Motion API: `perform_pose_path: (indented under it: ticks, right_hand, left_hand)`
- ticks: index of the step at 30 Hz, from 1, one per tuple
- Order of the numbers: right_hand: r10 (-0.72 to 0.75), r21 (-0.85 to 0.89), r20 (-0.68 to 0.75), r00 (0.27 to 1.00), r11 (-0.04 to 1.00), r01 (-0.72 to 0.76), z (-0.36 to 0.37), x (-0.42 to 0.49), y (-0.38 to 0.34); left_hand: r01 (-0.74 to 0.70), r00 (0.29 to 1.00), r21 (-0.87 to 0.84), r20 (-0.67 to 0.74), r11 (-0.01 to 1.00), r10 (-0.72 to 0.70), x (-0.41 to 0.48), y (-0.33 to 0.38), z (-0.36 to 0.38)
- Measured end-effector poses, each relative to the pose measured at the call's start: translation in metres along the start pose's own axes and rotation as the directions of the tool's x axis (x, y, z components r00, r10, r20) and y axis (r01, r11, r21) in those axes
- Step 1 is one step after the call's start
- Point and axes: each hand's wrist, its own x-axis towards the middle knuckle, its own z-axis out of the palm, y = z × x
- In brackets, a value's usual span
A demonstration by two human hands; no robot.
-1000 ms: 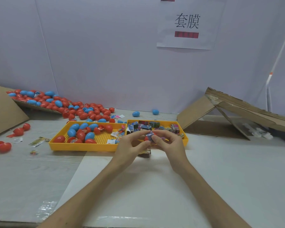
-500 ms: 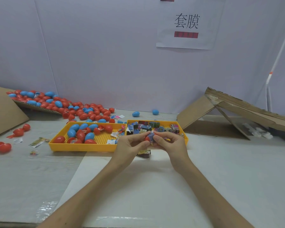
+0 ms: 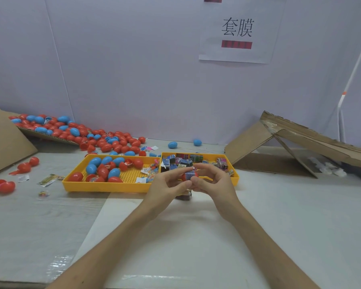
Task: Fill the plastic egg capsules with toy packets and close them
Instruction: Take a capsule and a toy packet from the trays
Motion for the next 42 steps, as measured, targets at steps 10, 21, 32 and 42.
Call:
perform_pose_path:
  ticks: [10, 21, 32, 42]
  right_hand:
    - [-0.013, -0.017, -0.007, 1.0, 1.0, 0.013, -0.0002, -0.0018, 0.0003]
    - [-0.041, -0.009, -0.016, 0.999, 0.999, 0.041, -0.0009, -0.0014, -0.0005]
    - [0.01, 0.02, -0.005, 1.0, 1.0, -0.01, 0.0003, -0.001, -0.003]
    - [-0.013, -0.005, -0.02, 1.0, 1.0, 0.013, 0.001, -0.0007, -0.001]
  left_hand:
    - [0.013, 1.0, -0.031, 0.014, 0.999, -0.013, -0.0004, -0.002, 0.0003]
    - [0.024, 1.0, -0.033, 0.006, 0.999, -0.024, 0.0006, -0.0039, 0.001]
    - [0.105, 0.993, -0.192, -0.031, 0.976, -0.113, 0.0035, -0.0064, -0.0008]
    - [0.125, 0.987, -0.175, -0.078, 0.977, -0.14, 0.0033, -0.0046, 0.0008]
